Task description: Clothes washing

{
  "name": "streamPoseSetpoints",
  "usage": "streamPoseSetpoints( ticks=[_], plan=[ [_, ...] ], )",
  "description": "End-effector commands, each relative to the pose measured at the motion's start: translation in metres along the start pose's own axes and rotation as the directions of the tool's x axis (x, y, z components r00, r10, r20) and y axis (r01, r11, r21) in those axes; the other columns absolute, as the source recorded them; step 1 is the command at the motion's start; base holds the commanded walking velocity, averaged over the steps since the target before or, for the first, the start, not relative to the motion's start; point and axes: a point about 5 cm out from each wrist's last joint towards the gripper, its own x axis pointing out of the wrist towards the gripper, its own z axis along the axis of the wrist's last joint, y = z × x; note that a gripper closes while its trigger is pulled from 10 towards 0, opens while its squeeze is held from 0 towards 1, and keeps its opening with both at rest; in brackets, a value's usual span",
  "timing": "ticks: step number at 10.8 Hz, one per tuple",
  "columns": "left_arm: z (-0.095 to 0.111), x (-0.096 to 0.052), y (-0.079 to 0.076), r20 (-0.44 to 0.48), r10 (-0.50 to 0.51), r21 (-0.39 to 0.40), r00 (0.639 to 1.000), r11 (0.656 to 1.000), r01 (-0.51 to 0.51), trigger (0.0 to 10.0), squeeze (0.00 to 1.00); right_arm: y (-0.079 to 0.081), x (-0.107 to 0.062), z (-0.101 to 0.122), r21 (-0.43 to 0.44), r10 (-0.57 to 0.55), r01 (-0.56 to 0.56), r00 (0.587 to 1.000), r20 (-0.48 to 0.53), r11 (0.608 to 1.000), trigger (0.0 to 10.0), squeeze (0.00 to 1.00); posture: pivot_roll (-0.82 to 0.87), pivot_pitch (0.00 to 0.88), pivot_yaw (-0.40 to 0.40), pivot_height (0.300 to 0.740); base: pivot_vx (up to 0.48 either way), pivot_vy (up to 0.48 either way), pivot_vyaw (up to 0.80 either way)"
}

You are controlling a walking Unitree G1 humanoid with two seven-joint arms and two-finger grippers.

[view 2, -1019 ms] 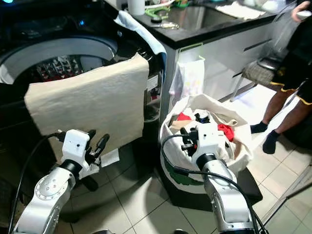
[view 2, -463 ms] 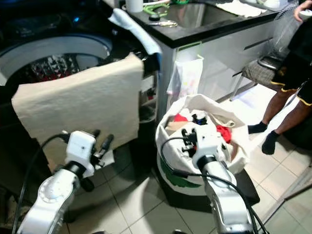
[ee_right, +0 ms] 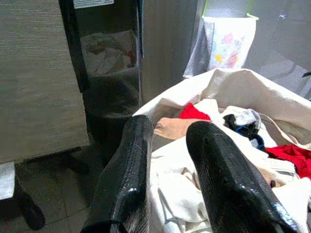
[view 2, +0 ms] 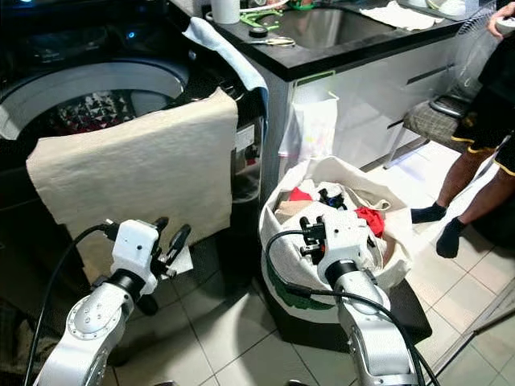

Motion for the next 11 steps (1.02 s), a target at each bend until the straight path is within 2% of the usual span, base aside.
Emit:
streamPoseSetpoints(
  ticks=[1,3,5,6,8,9,11],
  plan=[
    [0.0115,0.0002,0.0048,0.062,0.037,0.000,0.997,0.999,-0.037,10.0,0.00,-0.0014,-0.0001,0.0020,0.005,0.007,-0.007,1.000,0.004,1.000,10.0,0.00,-0.06,0.000,0.015,0.719,0.000,0.000,0.00],
    [0.0138,0.0003,0.0044,0.082,0.024,0.012,0.996,1.000,-0.025,10.0,0.00,-0.0016,0.0015,0.0025,0.003,0.010,-0.010,1.000,0.004,1.000,10.0,0.00,-0.06,0.000,0.013,0.719,0.000,0.000,0.00],
    [0.0182,0.0016,0.0036,0.109,0.014,0.021,0.994,1.000,-0.017,10.0,0.00,-0.0005,0.0028,0.0041,0.023,0.017,-0.017,1.000,0.011,1.000,10.0,0.00,-0.06,0.000,0.013,0.719,0.321,0.000,0.00],
    [0.0172,0.0012,0.0030,0.103,0.006,0.023,0.995,1.000,-0.009,10.0,0.00,0.0003,0.0015,0.0015,0.014,0.027,-0.027,1.000,-0.002,1.000,10.0,0.00,-0.06,0.000,0.017,0.719,0.330,0.000,0.00],
    [0.0155,0.0005,0.0023,0.098,-0.004,0.025,0.995,1.000,0.002,10.0,0.00,-0.0002,0.0006,-0.0028,-0.001,0.015,-0.015,1.000,-0.025,1.000,10.0,0.00,-0.06,0.000,0.021,0.719,0.300,0.000,0.80],
    [0.0134,0.0006,0.0010,0.085,-0.012,0.029,0.996,1.000,0.009,10.0,0.00,-0.0015,-0.0002,-0.0044,0.032,0.005,-0.004,1.000,-0.025,0.999,10.0,0.00,-0.06,0.000,0.023,0.719,0.000,0.000,0.00],
    [0.0105,0.0009,-0.0005,0.069,-0.006,0.028,0.998,1.000,0.004,10.0,0.00,-0.0022,-0.0004,-0.0045,0.007,0.011,-0.011,1.000,-0.026,1.000,10.0,0.00,-0.06,0.000,0.023,0.719,0.000,0.000,0.00]
  ],
)
